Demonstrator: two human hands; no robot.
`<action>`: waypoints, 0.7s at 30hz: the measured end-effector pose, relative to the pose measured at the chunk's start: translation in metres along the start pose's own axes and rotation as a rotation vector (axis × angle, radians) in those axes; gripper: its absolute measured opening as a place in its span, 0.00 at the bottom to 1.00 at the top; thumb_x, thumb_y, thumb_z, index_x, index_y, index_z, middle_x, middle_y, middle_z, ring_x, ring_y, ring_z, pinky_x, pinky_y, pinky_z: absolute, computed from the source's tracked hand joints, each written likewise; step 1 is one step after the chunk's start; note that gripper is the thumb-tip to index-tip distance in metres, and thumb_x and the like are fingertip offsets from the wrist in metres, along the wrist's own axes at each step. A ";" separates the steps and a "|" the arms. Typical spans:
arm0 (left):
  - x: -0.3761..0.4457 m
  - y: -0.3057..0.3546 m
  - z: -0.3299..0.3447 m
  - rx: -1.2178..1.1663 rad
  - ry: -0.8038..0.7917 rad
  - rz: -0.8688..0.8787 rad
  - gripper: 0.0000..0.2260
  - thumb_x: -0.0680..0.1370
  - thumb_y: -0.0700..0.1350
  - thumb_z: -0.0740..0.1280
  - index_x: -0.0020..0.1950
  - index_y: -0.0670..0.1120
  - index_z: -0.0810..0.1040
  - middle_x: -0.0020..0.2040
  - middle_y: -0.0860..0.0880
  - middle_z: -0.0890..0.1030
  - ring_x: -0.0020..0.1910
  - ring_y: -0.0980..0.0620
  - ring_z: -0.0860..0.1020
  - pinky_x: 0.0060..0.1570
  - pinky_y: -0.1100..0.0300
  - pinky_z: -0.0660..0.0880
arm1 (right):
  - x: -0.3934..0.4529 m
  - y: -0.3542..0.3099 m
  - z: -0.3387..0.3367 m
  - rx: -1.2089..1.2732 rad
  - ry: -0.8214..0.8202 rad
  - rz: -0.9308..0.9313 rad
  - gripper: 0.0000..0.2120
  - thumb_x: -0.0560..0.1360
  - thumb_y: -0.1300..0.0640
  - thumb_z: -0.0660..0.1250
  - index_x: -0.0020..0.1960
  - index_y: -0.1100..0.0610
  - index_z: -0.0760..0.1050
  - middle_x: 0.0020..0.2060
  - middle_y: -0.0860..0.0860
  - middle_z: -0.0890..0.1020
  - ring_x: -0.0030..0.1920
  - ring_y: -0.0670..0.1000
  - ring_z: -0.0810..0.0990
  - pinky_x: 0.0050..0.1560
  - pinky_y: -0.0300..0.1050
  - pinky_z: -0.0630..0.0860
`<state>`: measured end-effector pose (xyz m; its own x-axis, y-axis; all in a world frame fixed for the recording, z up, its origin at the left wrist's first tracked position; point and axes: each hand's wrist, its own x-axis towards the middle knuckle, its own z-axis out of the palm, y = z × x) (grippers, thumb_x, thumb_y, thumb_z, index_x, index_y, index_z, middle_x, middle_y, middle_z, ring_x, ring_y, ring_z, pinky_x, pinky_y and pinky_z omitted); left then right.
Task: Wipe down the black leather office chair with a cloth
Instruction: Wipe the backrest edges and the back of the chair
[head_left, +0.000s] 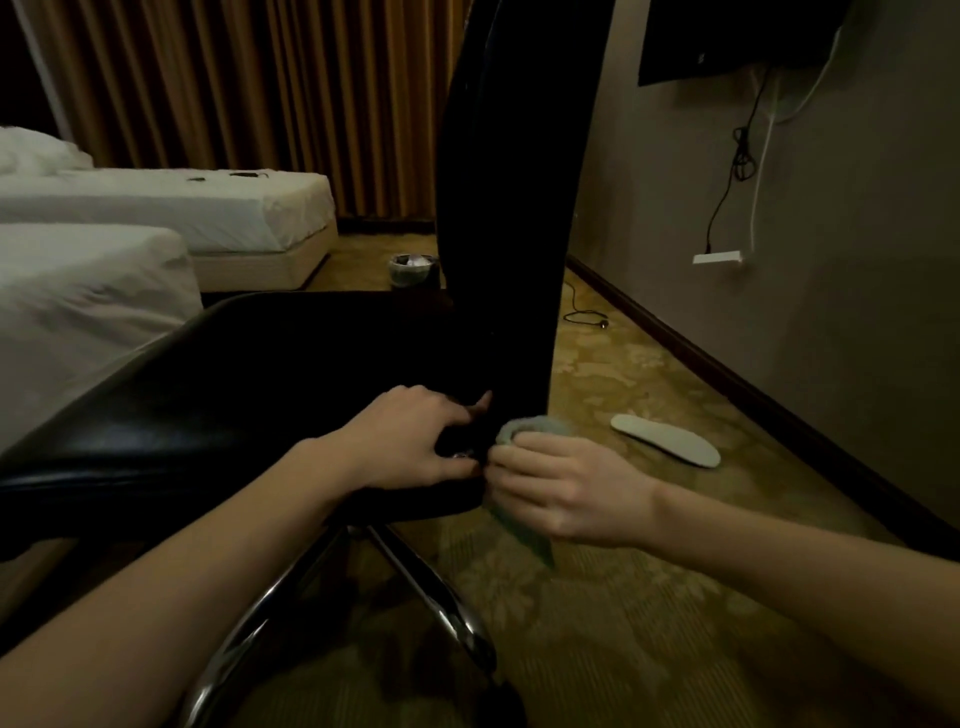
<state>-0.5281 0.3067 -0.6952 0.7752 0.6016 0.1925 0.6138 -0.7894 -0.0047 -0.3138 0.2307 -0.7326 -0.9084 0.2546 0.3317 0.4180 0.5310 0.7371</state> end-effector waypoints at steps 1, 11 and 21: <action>0.000 0.000 0.000 0.001 -0.002 0.012 0.14 0.77 0.59 0.68 0.56 0.51 0.81 0.53 0.53 0.82 0.50 0.53 0.80 0.53 0.52 0.77 | 0.000 0.006 -0.001 -0.007 0.016 -0.015 0.09 0.80 0.64 0.64 0.53 0.60 0.83 0.54 0.56 0.84 0.60 0.55 0.80 0.65 0.49 0.74; 0.000 -0.009 0.002 -0.129 -0.013 -0.036 0.40 0.73 0.67 0.66 0.81 0.55 0.56 0.75 0.51 0.70 0.73 0.50 0.69 0.71 0.54 0.68 | 0.073 0.149 -0.096 -0.189 0.428 0.305 0.09 0.80 0.61 0.66 0.52 0.65 0.83 0.52 0.59 0.84 0.58 0.60 0.80 0.59 0.53 0.77; 0.009 0.002 0.017 0.011 0.200 -0.052 0.43 0.74 0.74 0.53 0.82 0.53 0.46 0.61 0.47 0.81 0.56 0.46 0.81 0.51 0.53 0.79 | 0.063 0.105 -0.073 -0.114 0.119 0.246 0.09 0.81 0.64 0.64 0.57 0.64 0.81 0.58 0.60 0.81 0.63 0.60 0.78 0.64 0.55 0.74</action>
<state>-0.5178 0.3128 -0.7106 0.6982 0.6043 0.3839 0.6544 -0.7561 0.0001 -0.3279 0.2435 -0.5910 -0.7780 0.2642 0.5699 0.6275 0.3689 0.6856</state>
